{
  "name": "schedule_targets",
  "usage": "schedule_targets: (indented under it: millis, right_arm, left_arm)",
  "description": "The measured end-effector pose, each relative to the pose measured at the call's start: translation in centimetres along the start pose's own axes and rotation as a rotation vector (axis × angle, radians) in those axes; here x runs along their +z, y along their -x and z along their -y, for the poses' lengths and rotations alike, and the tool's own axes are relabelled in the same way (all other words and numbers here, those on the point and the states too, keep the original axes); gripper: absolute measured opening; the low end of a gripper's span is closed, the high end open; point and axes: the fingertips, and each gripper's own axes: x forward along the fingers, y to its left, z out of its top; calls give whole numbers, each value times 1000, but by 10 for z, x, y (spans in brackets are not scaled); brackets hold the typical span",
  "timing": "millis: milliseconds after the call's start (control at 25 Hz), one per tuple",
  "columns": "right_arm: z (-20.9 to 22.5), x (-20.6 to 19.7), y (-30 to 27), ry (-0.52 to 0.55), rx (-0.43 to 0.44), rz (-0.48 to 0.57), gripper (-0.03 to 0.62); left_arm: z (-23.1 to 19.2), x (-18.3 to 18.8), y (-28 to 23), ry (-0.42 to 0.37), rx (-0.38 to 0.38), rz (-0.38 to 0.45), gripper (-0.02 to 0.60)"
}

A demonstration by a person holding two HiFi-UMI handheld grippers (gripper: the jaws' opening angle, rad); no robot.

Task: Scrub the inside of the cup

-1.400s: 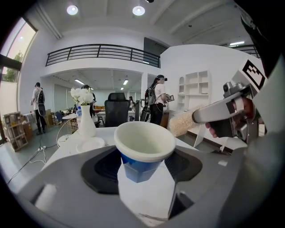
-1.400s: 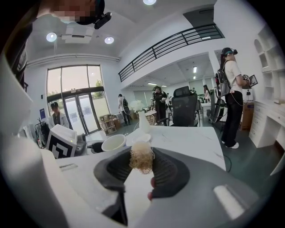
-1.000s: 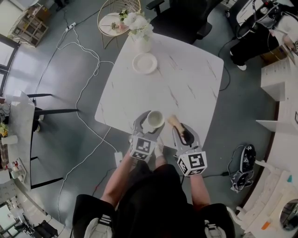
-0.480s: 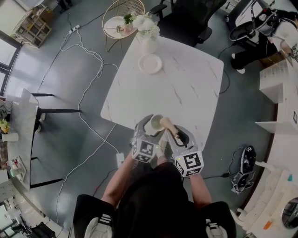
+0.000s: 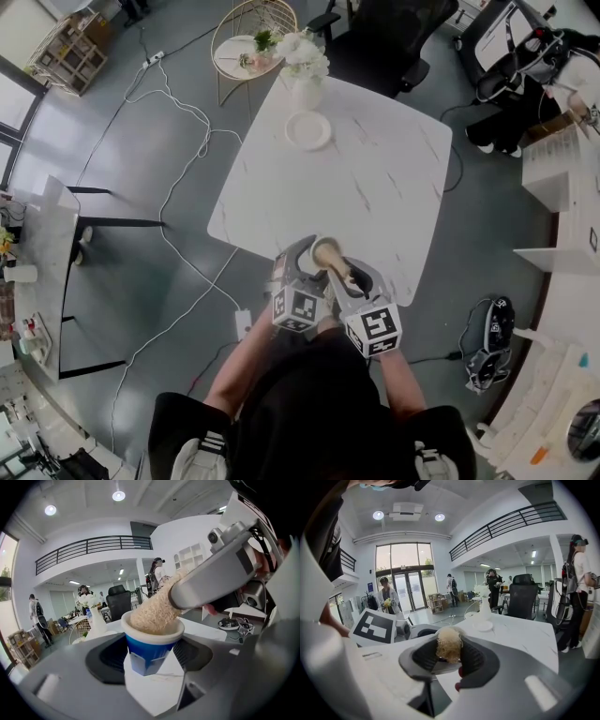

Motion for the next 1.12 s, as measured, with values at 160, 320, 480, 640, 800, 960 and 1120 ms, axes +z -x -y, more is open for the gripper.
schedule_targets:
  millis: [160,320,480,640,800,960,1120]
  right_arm:
    - [-3,-4,-4,3,-1,-23,114]
    - [-3,-10,-8,1,-7,-50,114]
    - [-3,-12,-8,1,-12,-62,114]
    - [-3,-16,-8,0,-12,-81,114]
    - [-2,-18,-10,0,-14,-94,114]
    - [-2,-20,-9,1,-11,-105,114]
    - [-2,-22,-8,3,1,-120,114]
  left_arm:
    - [3,-1,1,-60,-1,-5,313]
    - [5,-1,1,-76,-6,-6,313]
    - [8,5,6,-101,-8,-3,313]
    - [10,12,10,-127,-1,4,313]
    - [12,13,11,-141,0,5,313]
    - [14,13,11,-138,1,3,313]
    - [13,11,8,-125,8,-1,313]
